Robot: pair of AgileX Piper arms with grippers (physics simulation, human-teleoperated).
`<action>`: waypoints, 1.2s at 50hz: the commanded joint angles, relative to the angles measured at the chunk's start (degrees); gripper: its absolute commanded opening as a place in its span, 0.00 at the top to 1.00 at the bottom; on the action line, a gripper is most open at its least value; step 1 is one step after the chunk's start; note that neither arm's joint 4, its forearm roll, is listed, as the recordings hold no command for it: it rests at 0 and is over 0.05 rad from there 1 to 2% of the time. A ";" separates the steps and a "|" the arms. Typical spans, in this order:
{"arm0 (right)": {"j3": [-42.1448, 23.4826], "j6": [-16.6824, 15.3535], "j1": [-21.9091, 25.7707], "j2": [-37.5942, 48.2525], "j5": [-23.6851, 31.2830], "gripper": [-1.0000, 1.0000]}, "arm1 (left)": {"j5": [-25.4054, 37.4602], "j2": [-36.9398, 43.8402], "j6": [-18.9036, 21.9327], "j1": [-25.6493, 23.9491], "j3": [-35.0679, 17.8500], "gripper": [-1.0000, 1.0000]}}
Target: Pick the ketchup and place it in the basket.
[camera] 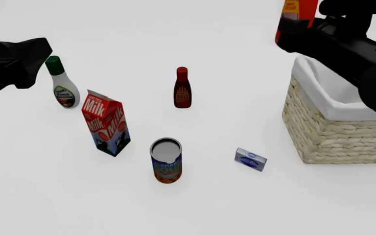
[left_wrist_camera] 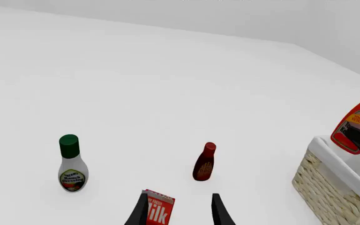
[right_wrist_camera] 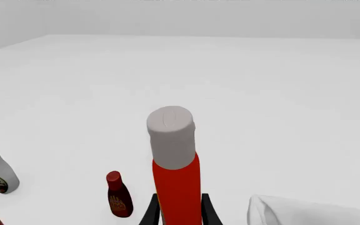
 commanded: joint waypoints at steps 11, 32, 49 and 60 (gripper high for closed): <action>-3.77 0.37 -10.65 3.98 2.18 1.00 | -2.27 1.76 0.16 -0.27 0.40 0.00; -11.22 -1.19 -17.59 6.20 13.18 1.00 | -3.56 3.80 -0.07 -1.53 -0.10 0.00; -14.05 -0.83 -18.65 6.05 18.60 1.00 | -4.56 4.67 -0.23 -1.97 0.23 0.00; -15.39 0.25 -18.93 6.87 23.14 1.00 | -5.62 5.37 -0.29 -2.66 1.00 0.00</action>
